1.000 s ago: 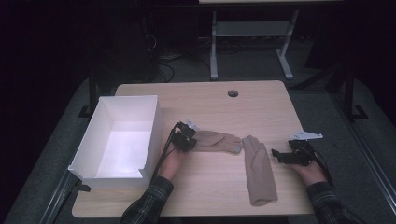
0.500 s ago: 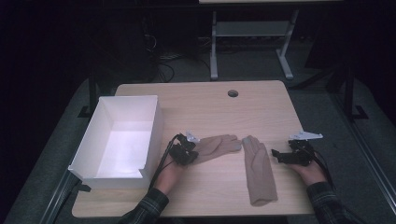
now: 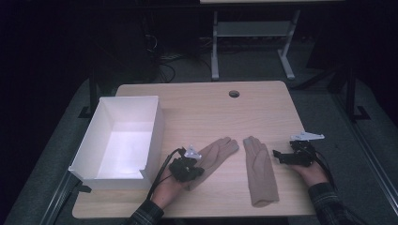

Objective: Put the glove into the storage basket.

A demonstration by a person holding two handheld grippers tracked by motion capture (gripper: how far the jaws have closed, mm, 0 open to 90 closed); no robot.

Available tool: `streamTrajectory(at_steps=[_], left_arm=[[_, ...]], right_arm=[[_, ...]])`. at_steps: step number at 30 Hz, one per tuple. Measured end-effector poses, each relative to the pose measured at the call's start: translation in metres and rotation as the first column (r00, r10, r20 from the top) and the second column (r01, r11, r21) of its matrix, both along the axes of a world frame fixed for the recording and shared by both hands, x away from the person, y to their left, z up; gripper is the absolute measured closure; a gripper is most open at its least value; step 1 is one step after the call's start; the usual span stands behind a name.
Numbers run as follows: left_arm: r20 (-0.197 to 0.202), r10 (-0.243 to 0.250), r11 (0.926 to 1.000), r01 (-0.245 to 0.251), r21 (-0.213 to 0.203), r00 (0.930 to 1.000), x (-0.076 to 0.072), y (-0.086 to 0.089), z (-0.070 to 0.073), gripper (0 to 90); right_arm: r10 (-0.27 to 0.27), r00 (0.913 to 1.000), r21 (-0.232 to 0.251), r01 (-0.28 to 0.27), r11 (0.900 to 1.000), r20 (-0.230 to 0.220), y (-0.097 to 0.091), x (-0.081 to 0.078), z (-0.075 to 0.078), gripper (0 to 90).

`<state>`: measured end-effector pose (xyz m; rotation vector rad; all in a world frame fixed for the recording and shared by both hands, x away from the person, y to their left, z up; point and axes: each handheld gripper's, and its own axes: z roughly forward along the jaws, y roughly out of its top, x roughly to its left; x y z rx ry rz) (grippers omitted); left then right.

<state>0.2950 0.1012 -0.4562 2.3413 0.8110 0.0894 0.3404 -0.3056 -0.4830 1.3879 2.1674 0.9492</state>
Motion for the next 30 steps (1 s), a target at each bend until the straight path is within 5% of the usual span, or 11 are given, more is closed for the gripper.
streamTrajectory(at_steps=[7, 11, 15, 21, 30], left_arm=[[-0.002, -0.074, 0.9971, 0.074, -0.018, 0.9973, -0.008, -0.010, 0.002, 89.5], [0.028, -0.034, 0.9979, 0.035, -0.054, 0.9990, -0.004, -0.002, 0.012, 89.5], [0.073, 0.014, 0.9999, -0.013, -0.009, 0.9973, 0.001, 0.007, 0.017, 89.5], [0.049, 0.037, 0.9979, -0.039, 0.052, 0.9981, 0.009, 0.009, 0.002, 89.5], [0.045, 0.005, 0.9993, -0.007, 0.037, 0.9990, 0.007, -0.005, 0.001, 89.5]], right_arm=[[0.002, 1.0000, 0.000, -0.002, 1.0000, 0.000, 0.000, 0.000, 0.000, 14.6], [0.003, 1.0000, 0.001, -0.003, 1.0000, -0.001, 0.000, 0.000, 0.000, 14.6], [0.005, 1.0000, 0.000, -0.005, 1.0000, -0.001, 0.000, 0.000, 0.000, 14.6], [0.008, 1.0000, 0.000, -0.008, 1.0000, 0.000, 0.000, 0.000, 0.000, 14.6], [0.008, 1.0000, 0.000, -0.008, 1.0000, 0.000, 0.000, 0.000, 0.000, 14.6]])
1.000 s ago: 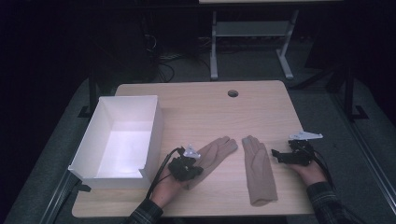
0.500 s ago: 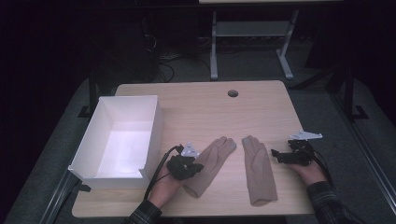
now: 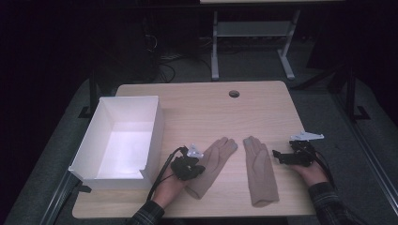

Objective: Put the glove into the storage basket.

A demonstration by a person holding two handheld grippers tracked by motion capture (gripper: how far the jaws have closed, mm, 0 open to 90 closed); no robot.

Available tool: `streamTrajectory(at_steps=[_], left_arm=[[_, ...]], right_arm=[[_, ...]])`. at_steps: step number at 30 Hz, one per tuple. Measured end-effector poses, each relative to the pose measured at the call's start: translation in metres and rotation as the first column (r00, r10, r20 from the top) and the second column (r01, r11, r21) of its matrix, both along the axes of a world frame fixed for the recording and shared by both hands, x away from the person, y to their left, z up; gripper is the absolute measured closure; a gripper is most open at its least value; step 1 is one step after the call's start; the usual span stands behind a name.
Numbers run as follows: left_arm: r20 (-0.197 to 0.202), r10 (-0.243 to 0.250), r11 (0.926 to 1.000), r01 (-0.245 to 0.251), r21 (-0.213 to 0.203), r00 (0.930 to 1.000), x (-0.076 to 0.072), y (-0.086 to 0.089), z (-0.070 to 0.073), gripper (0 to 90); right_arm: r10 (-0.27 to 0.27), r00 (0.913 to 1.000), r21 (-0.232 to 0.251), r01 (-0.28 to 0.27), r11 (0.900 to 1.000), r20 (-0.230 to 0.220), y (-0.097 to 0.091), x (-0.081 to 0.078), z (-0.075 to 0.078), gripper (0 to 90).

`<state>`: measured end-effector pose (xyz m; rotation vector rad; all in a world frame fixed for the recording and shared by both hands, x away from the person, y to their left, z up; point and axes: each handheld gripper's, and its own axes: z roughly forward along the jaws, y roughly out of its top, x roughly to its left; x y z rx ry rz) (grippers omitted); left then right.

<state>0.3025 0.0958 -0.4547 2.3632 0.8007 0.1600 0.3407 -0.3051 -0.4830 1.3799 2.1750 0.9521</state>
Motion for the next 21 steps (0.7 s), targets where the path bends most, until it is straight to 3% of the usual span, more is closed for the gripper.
streamTrajectory(at_steps=[9, 21], left_arm=[[-0.027, -0.030, 0.9988, 0.029, -0.040, 0.9992, 0.005, -0.018, -0.002, 89.5], [-0.021, -0.078, 0.9929, 0.076, -0.091, 0.9967, 0.008, -0.054, -0.006, 89.5]], right_arm=[[0.000, 1.0000, 0.000, 0.000, 1.0000, 0.000, 0.000, 0.000, 0.000, 14.6], [0.000, 1.0000, 0.000, 0.000, 1.0000, 0.000, 0.000, 0.000, 0.000, 14.6]])
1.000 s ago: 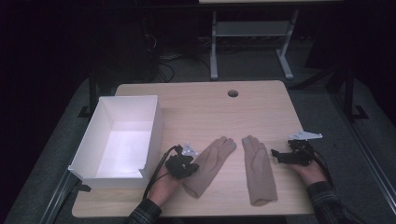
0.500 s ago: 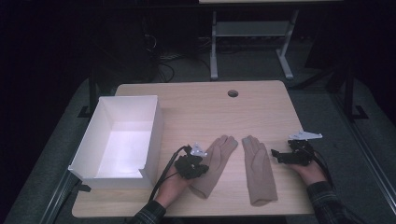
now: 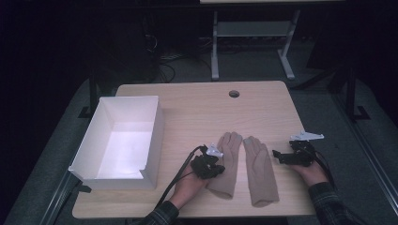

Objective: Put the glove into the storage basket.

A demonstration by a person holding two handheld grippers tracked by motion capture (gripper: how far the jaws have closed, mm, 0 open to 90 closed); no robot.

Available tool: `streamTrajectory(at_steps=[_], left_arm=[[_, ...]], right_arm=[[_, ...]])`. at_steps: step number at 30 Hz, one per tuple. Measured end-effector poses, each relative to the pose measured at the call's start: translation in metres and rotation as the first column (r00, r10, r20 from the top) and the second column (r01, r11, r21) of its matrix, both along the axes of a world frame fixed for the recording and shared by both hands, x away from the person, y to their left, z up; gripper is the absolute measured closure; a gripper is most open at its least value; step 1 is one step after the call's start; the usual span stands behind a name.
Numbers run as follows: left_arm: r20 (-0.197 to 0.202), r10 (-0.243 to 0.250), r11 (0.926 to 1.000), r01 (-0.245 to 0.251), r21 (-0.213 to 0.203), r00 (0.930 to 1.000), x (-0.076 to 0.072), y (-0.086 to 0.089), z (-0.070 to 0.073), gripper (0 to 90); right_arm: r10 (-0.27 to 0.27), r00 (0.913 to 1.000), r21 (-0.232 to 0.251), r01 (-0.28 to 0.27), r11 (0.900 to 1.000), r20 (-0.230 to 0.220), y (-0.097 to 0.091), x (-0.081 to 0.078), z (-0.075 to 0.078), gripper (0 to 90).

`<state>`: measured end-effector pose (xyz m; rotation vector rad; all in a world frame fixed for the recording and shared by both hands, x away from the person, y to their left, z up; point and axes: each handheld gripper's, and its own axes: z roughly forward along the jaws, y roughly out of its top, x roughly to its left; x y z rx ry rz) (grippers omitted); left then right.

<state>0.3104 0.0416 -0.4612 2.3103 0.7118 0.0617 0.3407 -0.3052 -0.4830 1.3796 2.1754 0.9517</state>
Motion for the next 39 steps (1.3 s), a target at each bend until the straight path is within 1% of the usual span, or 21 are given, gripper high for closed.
streamTrajectory(at_steps=[2, 3, 4, 6, 8, 10, 14, 19, 23, 24, 25, 29, 30, 32, 33, 34, 35, 36, 37, 38, 39], left_arm=[[0.005, -0.009, 0.9999, 0.009, -0.008, 1.0000, 0.001, -0.003, 0.002, 89.3], [0.018, -0.003, 0.9999, 0.003, -0.011, 0.9998, 0.003, -0.002, 0.005, 86.9], [0.018, -0.003, 0.9999, 0.003, -0.011, 0.9998, 0.003, -0.002, 0.005, 86.1], [0.031, 0.023, 0.9994, -0.022, -0.026, 0.9993, 0.009, 0.003, 0.010, 84.8], [0.048, 0.044, 0.9986, -0.042, -0.030, 0.9979, 0.016, 0.009, 0.015, 81.9], [0.060, 0.079, 0.9963, -0.077, -0.038, 0.9950, 0.026, 0.014, 0.018, 77.1], [0.055, 0.111, 0.9934, -0.110, -0.033, 0.9923, 0.041, 0.017, 0.014, 66.6], [0.046, 0.133, 0.9907, -0.131, -0.035, 0.9901, 0.049, 0.014, 0.005, 60.7], [0.046, 0.119, 0.9929, -0.119, -0.003, 0.9918, 0.050, 0.010, -0.004, 61.5], [0.048, 0.121, 0.9926, -0.121, -0.008, 0.9915, 0.050, 0.009, -0.005, 65.2], [0.046, 0.117, 0.9932, -0.116, -0.007, 0.9921, 0.050, 0.009, -0.004, 65.2], [0.024, 0.104, 0.9944, -0.104, -0.022, 0.9943, 0.049, 0.010, -0.005, 80.7], [0.026, 0.105, 0.9942, -0.104, -0.024, 0.9941, 0.049, 0.009, -0.004, 83.7], [0.017, 0.100, 0.9947, -0.099, -0.025, 0.9949, 0.049, 0.011, -0.003, 85.5], [0.005, 0.105, 0.9938, -0.105, -0.036, 0.9944, 0.049, 0.012, -0.002, 85.9], [-0.004, 0.100, 0.9943, -0.100, -0.038, 0.9950, 0.050, 0.013, -0.002, 86.0], [-0.010, 0.109, 0.9923, -0.110, -0.058, 0.9939, 0.049, 0.013, -0.001, 86.1], [-0.015, 0.098, 0.9931, -0.099, -0.062, 0.9950, 0.049, 0.015, -0.001, 86.2], [-0.020, 0.092, 0.9936, -0.093, -0.065, 0.9956, 0.048, 0.016, 0.000, 86.3], [-0.028, 0.075, 0.9950, -0.076, -0.064, 0.9968, 0.048, 0.017, 0.002, 86.2], [-0.028, 0.075, 0.9950, -0.076, -0.064, 0.9968, 0.048, 0.017, 0.002, 86.2]], right_arm=[[0.000, 1.0000, 0.000, 0.000, 1.0000, 0.000, 0.000, 0.000, 0.000, 14.6], [0.001, 1.0000, 0.001, -0.001, 1.0000, 0.000, 0.000, 0.000, 0.000, 14.6], [0.002, 1.0000, 0.000, -0.002, 1.0000, 0.000, 0.000, 0.000, 0.000, 14.6], [0.002, 1.0000, 0.000, -0.002, 1.0000, 0.000, 0.000, 0.000, 0.000, 14.6], [0.002, 1.0000, 0.000, -0.002, 1.0000, 0.000, 0.000, 0.000, 0.000, 14.6], [0.002, 1.0000, 0.000, -0.002, 1.0000, 0.000, 0.000, 0.000, 0.000, 14.6], [0.002, 1.0000, 0.000, -0.002, 1.0000, 0.000, 0.000, 0.000, 0.000, 14.6], [0.004, 1.0000, -0.001, -0.004, 1.0000, 0.000, 0.000, 0.000, 0.000, 14.1], [0.007, 1.0000, -0.002, -0.007, 1.0000, 0.001, 0.000, 0.000, 0.000, 14.1], [0.007, 1.0000, -0.001, -0.007, 1.0000, 0.001, 0.000, 0.000, 0.000, 14.1], [0.007, 1.0000, -0.001, -0.007, 1.0000, 0.001, 0.000, 0.000, 0.000, 14.1], [0.007, 1.0000, -0.003, -0.007, 1.0000, 0.000, 0.001, -0.001, 0.000, 14.8], [0.012, 0.9999, -0.004, -0.012, 0.9999, -0.006, 0.001, -0.002, 0.001, 21.0], [0.038, 0.9992, 0.011, -0.038, 0.9992, -0.013, 0.000, -0.004, 0.006, 36.8], [0.056, 0.9984, 0.030, -0.055, 0.9980, -0.007, 0.000, -0.007, 0.011, 49.6], [0.082, 0.9967, 0.046, -0.081, 0.9956, -0.005, 0.001, -0.010, 0.015, 59.3], [0.113, 0.9936, 0.061, -0.113, 0.9917, -0.001, 0.002, -0.014, 0.019, 69.8], [0.152, 0.9883, 0.074, -0.152, 0.9856, -0.001, 0.003, -0.017, 0.022, 79.2], [0.226, 0.9741, 0.089, -0.224, 0.9704, -0.006, 0.005, -0.023, 0.026, 89.5], [0.251, 0.9680, 0.097, -0.249, 0.9637, -0.009, 0.006, -0.025, 0.026, 89.7], [0.276, 0.9609, 0.104, -0.273, 0.9566, -0.021, 0.009, -0.027, 0.026, 89.8]])
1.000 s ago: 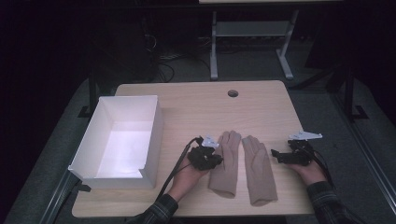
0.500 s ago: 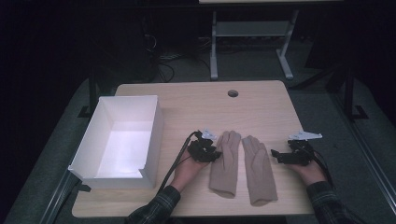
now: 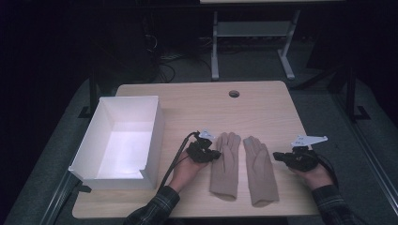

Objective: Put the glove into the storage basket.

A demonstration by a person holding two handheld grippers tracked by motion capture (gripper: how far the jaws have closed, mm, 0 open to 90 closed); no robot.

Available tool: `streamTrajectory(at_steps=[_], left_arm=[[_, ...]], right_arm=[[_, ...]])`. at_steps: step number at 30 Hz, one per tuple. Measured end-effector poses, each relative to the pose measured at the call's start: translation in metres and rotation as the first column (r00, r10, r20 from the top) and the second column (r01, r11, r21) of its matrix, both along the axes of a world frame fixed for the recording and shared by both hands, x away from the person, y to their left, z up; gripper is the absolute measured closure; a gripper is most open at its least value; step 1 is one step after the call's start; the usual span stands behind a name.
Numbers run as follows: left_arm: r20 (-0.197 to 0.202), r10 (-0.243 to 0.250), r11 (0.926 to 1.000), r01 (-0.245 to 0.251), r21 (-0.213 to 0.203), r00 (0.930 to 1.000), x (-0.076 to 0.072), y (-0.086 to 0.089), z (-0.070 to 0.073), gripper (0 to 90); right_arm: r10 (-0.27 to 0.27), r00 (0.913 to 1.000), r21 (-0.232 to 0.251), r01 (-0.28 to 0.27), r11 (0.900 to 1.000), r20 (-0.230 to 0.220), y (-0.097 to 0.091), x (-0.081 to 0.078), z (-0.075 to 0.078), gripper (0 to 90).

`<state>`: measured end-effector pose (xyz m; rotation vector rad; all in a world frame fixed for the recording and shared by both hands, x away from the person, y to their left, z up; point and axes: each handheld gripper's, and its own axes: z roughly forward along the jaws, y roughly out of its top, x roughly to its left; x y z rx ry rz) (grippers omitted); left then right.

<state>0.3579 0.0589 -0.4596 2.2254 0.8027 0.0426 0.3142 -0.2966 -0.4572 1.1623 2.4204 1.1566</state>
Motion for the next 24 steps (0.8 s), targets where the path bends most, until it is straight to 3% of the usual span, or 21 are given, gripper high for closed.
streamTrajectory(at_steps=[10, 24], left_arm=[[-0.024, -0.015, 0.9990, 0.014, -0.043, 0.9996, -0.007, 0.002, 0.002, 86.2], [-0.050, -0.030, 0.9965, 0.026, -0.079, 0.9983, -0.009, 0.006, 0.007, 86.1]], right_arm=[[0.113, 0.9912, -0.039, -0.116, 0.9925, -0.069, 0.018, -0.005, -0.008, 89.8], [0.177, 0.9815, -0.028, -0.180, 0.9833, -0.072, 0.041, -0.004, -0.009, 89.9]])
